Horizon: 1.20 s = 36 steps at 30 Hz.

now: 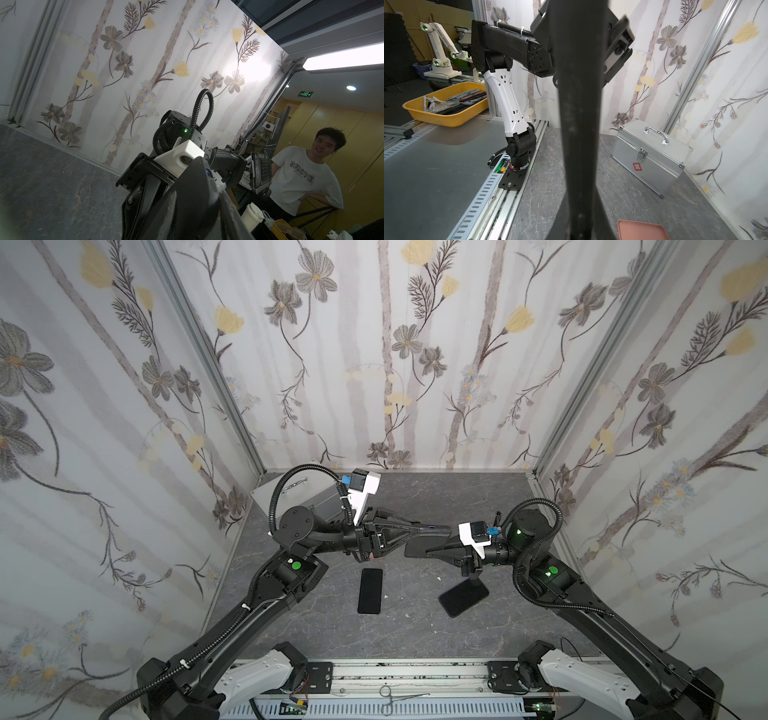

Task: Take the phone out of the phone case
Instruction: Remove the phone case from the phone.

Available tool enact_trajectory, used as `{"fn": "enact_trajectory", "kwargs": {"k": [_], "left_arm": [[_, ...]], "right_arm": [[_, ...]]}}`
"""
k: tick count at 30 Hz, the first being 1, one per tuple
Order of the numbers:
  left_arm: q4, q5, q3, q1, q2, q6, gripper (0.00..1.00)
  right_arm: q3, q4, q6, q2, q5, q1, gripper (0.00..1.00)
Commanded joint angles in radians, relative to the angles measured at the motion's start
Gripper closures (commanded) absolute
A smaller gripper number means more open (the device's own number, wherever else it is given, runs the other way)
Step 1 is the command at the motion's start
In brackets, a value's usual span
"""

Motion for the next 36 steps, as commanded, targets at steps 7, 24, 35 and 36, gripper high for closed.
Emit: {"fn": "enact_trajectory", "kwargs": {"k": [7,24,35,36], "left_arm": [[-0.242,-0.325,0.056,0.009,-0.089,0.418,0.50],[-0.306,-0.511,0.063,-0.184,-0.057,0.930,0.56],[-0.305,-0.511,0.079,-0.218,-0.018,0.979,0.64],[-0.305,-0.514,0.080,-0.218,-0.016,0.980,0.65]], "right_arm": [[-0.126,0.206,0.206,-0.083,0.117,-0.002,1.00],[-0.173,0.167,0.389,-0.146,0.314,0.011,1.00],[-0.169,0.193,0.356,-0.141,0.281,0.025,1.00],[-0.169,0.194,0.353,-0.139,0.277,0.025,1.00]]}}
